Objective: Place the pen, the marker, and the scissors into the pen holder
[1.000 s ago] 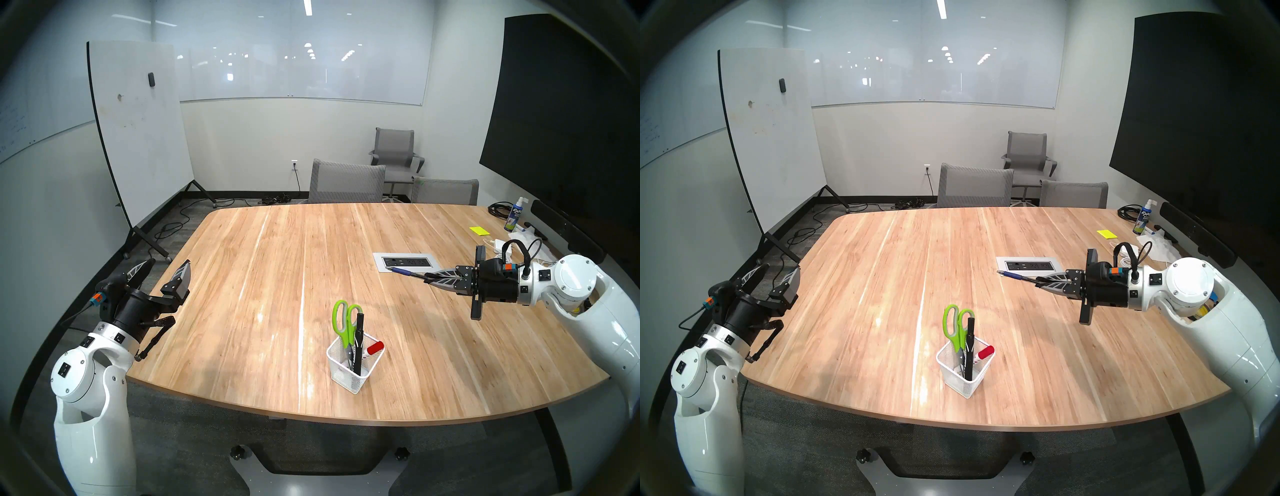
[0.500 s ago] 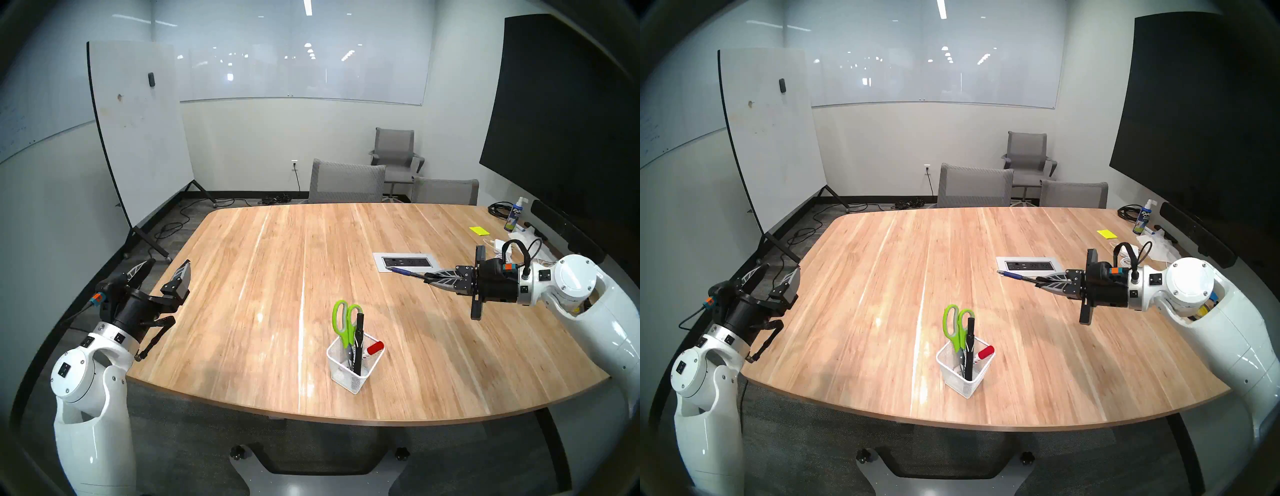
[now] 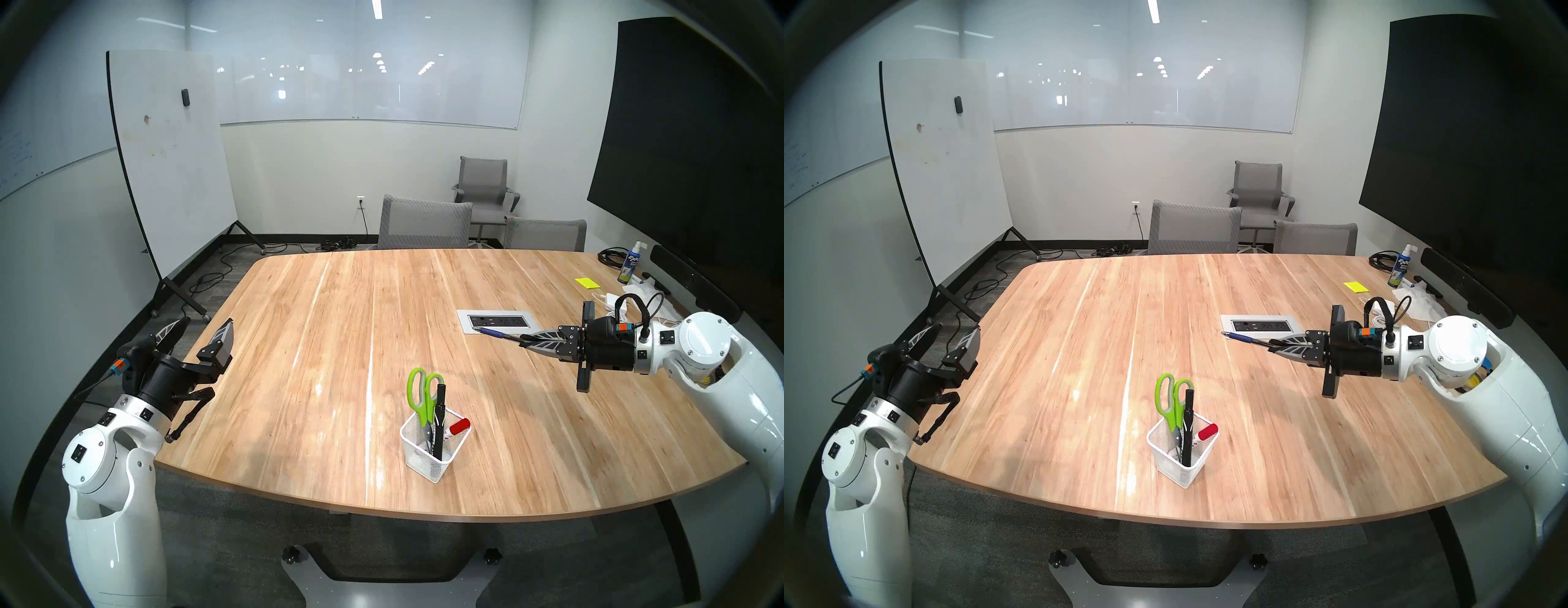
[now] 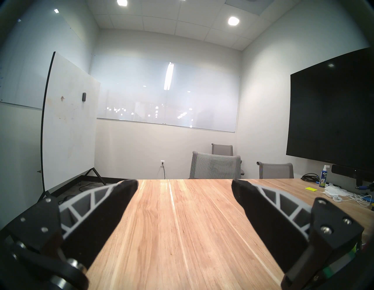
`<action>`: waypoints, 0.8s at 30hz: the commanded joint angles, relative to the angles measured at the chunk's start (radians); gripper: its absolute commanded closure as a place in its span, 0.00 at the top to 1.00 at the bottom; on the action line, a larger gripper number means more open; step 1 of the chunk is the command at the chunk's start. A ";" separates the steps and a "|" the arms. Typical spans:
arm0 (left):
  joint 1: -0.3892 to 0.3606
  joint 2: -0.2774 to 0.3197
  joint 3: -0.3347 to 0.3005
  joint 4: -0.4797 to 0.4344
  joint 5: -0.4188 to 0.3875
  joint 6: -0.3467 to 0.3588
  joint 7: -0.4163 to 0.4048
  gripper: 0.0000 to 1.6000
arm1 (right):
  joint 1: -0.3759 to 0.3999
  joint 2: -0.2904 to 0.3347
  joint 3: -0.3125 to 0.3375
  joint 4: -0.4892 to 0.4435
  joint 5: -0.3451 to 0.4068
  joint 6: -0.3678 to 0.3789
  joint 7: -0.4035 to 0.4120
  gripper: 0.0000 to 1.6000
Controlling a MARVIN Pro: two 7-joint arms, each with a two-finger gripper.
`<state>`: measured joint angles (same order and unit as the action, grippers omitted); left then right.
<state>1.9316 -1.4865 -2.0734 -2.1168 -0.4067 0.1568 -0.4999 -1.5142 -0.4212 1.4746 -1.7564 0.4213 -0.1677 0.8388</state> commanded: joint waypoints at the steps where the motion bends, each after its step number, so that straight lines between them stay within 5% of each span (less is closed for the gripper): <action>1: -0.001 -0.002 0.002 -0.022 0.000 -0.001 0.001 1.00 | 0.013 0.003 0.011 -0.005 0.002 -0.001 -0.003 0.00; 24: -0.001 -0.002 0.002 -0.022 0.000 -0.001 0.001 1.00 | 0.013 0.003 0.011 -0.005 0.002 -0.001 -0.003 0.00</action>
<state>1.9316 -1.4865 -2.0734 -2.1168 -0.4067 0.1568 -0.4999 -1.5142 -0.4212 1.4746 -1.7563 0.4213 -0.1677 0.8388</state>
